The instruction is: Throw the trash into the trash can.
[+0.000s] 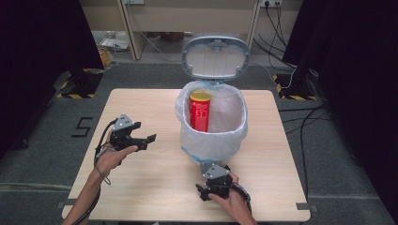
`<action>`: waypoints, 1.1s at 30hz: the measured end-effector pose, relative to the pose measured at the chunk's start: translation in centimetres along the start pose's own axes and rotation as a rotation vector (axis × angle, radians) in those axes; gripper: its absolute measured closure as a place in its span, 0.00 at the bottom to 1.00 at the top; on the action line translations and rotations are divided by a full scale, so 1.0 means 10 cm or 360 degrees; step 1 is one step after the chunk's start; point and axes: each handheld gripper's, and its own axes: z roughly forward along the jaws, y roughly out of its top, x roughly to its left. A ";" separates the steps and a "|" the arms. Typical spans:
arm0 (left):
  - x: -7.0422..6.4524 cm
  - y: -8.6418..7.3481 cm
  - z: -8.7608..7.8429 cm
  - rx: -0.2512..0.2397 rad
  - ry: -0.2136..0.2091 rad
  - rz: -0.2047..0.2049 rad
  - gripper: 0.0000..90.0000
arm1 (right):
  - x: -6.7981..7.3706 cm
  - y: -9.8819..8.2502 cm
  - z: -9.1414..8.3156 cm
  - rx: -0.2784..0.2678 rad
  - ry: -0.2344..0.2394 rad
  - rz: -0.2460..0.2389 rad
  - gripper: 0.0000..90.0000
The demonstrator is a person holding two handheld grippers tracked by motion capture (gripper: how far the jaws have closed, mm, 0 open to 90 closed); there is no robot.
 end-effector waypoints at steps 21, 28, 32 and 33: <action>-0.12 -0.77 0.22 0.0202 0.0037 -0.0026 0.19 | 0.00 0.00 0.00 0.0002 -0.0002 0.0000 0.14; -0.19 -0.90 0.27 0.0313 0.0055 0.0039 0.19 | 0.00 0.00 0.00 0.0002 -0.0004 0.0003 0.14; -0.21 -1.01 0.31 0.0350 0.0030 0.0020 0.18 | 0.00 0.00 0.00 -0.0001 -0.0002 -0.0001 0.14; -0.20 -1.02 0.31 0.0337 0.0026 -0.0012 0.17 | 0.00 0.00 0.00 -0.0001 -0.0002 -0.0001 0.14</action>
